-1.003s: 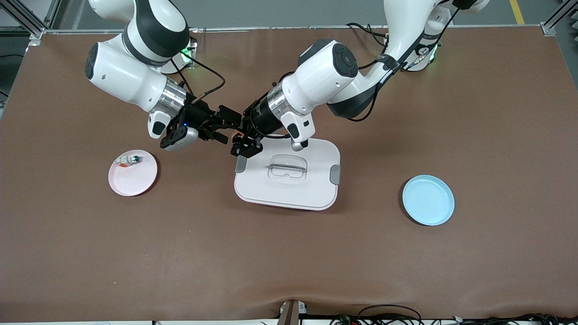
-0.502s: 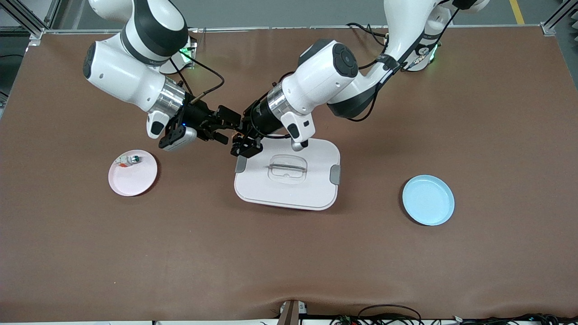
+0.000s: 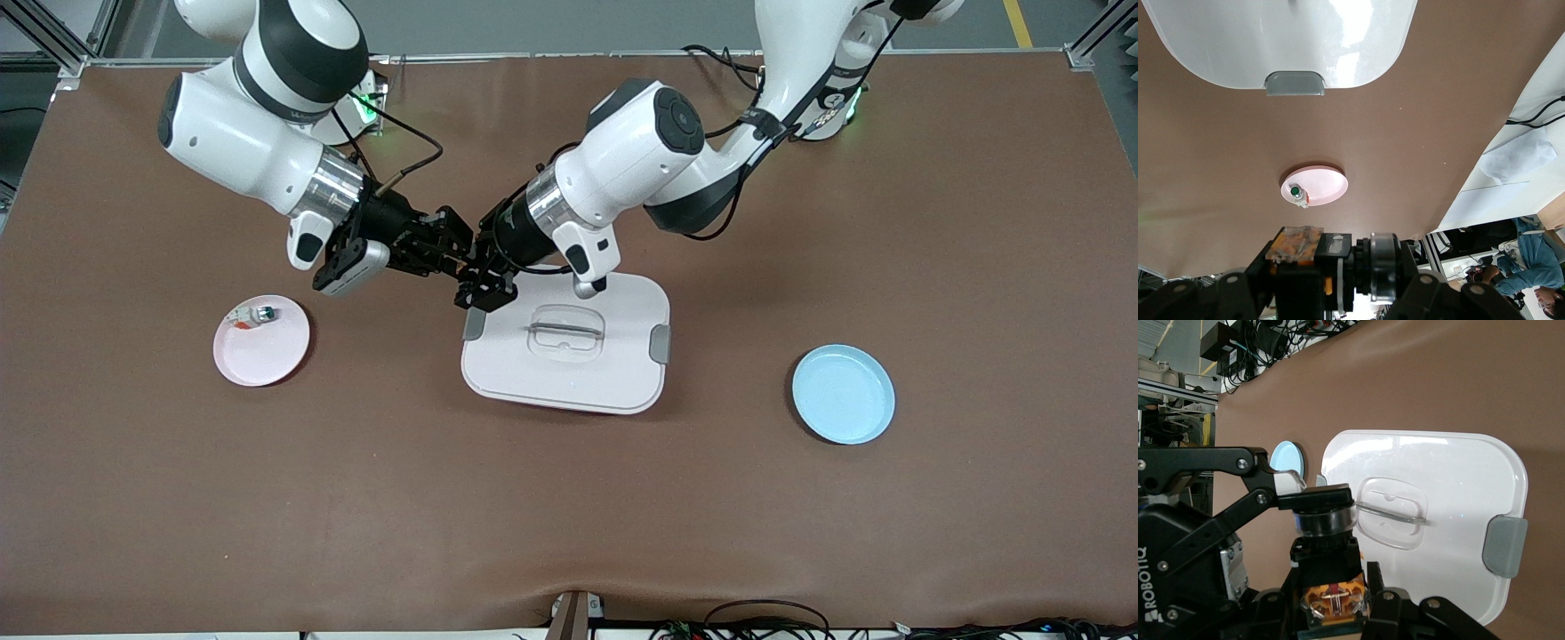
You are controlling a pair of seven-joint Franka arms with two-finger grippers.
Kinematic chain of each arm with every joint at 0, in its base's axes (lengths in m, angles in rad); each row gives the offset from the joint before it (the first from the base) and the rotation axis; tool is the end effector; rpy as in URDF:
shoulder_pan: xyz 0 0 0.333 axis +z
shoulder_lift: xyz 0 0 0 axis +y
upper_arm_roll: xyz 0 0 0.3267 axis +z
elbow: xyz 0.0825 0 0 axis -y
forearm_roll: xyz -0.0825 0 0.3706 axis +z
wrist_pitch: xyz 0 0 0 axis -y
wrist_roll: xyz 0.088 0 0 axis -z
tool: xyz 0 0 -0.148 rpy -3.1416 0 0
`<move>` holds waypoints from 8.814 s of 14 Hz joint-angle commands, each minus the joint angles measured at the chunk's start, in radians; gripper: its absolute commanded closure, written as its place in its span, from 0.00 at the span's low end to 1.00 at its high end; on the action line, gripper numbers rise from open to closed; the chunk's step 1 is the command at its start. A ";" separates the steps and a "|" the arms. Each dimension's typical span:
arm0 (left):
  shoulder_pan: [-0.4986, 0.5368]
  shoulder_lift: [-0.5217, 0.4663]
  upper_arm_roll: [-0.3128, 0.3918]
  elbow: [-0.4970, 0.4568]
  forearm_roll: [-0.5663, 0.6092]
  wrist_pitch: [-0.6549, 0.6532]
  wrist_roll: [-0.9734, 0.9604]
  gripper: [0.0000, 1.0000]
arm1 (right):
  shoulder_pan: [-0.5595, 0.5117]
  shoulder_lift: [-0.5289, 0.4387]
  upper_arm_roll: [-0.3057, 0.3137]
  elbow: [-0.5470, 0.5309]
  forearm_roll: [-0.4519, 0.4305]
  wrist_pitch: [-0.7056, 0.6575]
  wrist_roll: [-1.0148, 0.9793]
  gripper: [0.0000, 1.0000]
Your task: Transfer orange switch to right arm and place
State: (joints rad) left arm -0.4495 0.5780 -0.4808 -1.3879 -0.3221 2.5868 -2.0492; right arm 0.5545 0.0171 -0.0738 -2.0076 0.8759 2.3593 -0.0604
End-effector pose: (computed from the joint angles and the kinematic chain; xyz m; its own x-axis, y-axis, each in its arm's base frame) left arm 0.5286 -0.5650 0.4635 0.1339 0.7039 -0.6975 0.9803 0.0092 0.1975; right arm 0.5132 0.3041 0.4725 0.9885 -0.0540 0.1413 0.0577 -0.7288 -0.6823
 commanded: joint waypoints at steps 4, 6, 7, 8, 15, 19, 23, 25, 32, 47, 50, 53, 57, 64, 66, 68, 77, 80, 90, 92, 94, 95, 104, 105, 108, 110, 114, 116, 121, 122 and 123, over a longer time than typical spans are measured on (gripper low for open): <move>-0.005 -0.007 0.008 0.009 0.037 0.004 -0.022 0.52 | 0.002 0.000 -0.008 -0.006 0.012 -0.012 -0.032 1.00; -0.001 -0.009 0.010 0.009 0.037 0.004 -0.017 0.00 | -0.001 0.000 -0.009 -0.005 0.012 -0.028 -0.032 1.00; 0.000 -0.009 0.008 0.009 0.038 0.004 -0.005 0.00 | -0.004 0.000 -0.009 -0.005 0.011 -0.029 -0.045 1.00; 0.002 -0.009 0.010 0.009 0.038 0.004 0.003 0.00 | -0.005 0.000 -0.009 -0.002 0.009 -0.031 -0.061 1.00; 0.069 -0.058 0.001 -0.003 0.035 -0.147 0.140 0.00 | -0.155 0.035 -0.015 0.000 -0.172 -0.149 -0.601 1.00; 0.126 -0.115 -0.001 -0.003 0.035 -0.383 0.375 0.00 | -0.214 0.035 -0.014 0.001 -0.475 -0.236 -0.625 1.00; 0.222 -0.181 -0.001 0.001 0.035 -0.673 0.628 0.00 | -0.318 0.073 -0.015 -0.010 -0.506 -0.273 -0.913 1.00; 0.274 -0.201 -0.002 0.003 0.035 -0.791 0.772 0.00 | -0.364 0.096 -0.017 -0.031 -0.558 -0.264 -1.030 1.00; 0.511 -0.280 0.005 0.006 0.087 -1.080 1.259 0.00 | -0.481 0.110 -0.017 -0.120 -0.764 -0.142 -1.231 1.00; 0.766 -0.306 0.007 0.001 0.426 -1.042 1.773 0.00 | -0.585 0.350 -0.017 -0.234 -0.847 0.285 -1.431 1.00; 0.798 -0.305 0.008 0.001 0.426 -0.972 1.773 0.00 | -0.599 0.362 -0.017 -0.241 -0.847 0.297 -1.455 1.00; 0.854 -0.310 0.005 0.000 0.419 -0.958 1.782 0.00 | -0.602 0.368 -0.017 -0.260 -0.847 0.321 -1.472 1.00; 0.884 -0.332 0.004 -0.006 0.408 -0.956 1.813 0.00 | -0.602 0.373 -0.017 -0.267 -0.847 0.322 -1.510 1.00; 0.830 -0.426 0.063 -0.095 0.363 -0.906 1.813 0.00 | -0.619 0.369 -0.017 -0.247 -0.847 0.305 -1.515 0.00; 0.709 -0.446 0.189 -0.106 0.356 -0.906 1.814 0.00 | -0.625 0.362 -0.017 -0.235 -0.844 0.267 -1.503 0.00; 0.596 -0.466 0.313 -0.117 0.342 -0.906 1.815 0.00 | -0.624 0.354 -0.015 -0.182 -0.839 0.143 -1.491 0.00; 0.431 -0.584 0.456 -0.304 0.340 -0.777 1.816 0.00 | -0.585 0.218 -0.011 -0.115 -0.838 -0.195 -1.162 0.00; 0.433 -0.616 0.456 -0.353 0.340 -0.740 1.816 0.00 | -0.585 0.150 -0.012 -0.115 -0.845 -0.296 -1.029 0.00; 0.440 -0.615 0.452 -0.275 0.339 -0.842 1.862 0.00 | -0.552 0.035 -0.008 0.134 -0.894 -0.719 -0.442 0.00; 0.440 -0.612 0.450 -0.238 0.337 -0.863 1.871 0.00 | -0.519 0.032 -0.008 0.171 -0.911 -0.770 -0.331 0.00; 0.436 -0.612 0.449 -0.234 0.336 -0.875 1.870 0.00 | -0.493 0.034 -0.008 0.194 -0.916 -0.782 -0.230 0.00; 0.437 -0.612 0.447 -0.231 0.337 -0.884 1.871 0.00 | -0.493 0.034 -0.008 0.199 -0.916 -0.782 -0.192 0.00; 0.439 -0.607 0.450 -0.211 0.336 -0.926 2.002 0.00 | -0.499 0.049 -0.015 0.346 -0.902 -0.781 -0.121 0.00; 0.439 -0.607 0.449 -0.207 0.336 -0.926 2.002 0.00 | -0.499 0.050 -0.015 0.358 -0.905 -0.782 -0.112 0.00; 0.439 -0.599 0.449 -0.192 0.336 -0.926 2.002 0.00 | -0.505 0.049 -0.015 0.429 -0.916 -0.782 -0.108 0.00; 0.437 -0.596 0.449 -0.189 0.336 -0.933 2.002 0.00 | -0.521 0.049 -0.018 0.489 -0.913 -0.813 -0.108 0.00; 0.431 -0.592 0.449 -0.175 0.334 -0.953 2.002 0.00 | -0.545 0.047 -0.017 0.537 -0.900 -0.856 -0.110 0.00; 0.433 -0.586 0.449 -0.175 0.330 -0.964 2.000 0.00 | -0.541 0.047 -0.015 0.537 -0.899 -0.858 -0.108 0.00; 0.436 -0.584 0.449 -0.175 0.313 -0.972 1.959 0.00 | -0.544 0.034 -0.015 0.530 -0.897 -0.858 -0.108 0.00; 0.434 -0.584 0.449 -0.174 0.314 -0.979 1.947 0.00 | -0.544 0.023 -0.015 0.524 -0.897 -0.858 -0.108 0.00; 0.433 -0.584 0.449 -0.174 0.314 -0.982 1.946 0.00 | -0.545 0.012 -0.015 0.511 -0.897 -0.858 -0.108 0.00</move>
State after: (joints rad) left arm -0.0099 -0.0176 -0.0407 -1.5930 0.0064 1.6367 -0.0892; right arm 0.0174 0.0528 -0.0952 -1.4914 -0.0210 1.5167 -0.1834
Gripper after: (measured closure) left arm 0.000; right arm 0.000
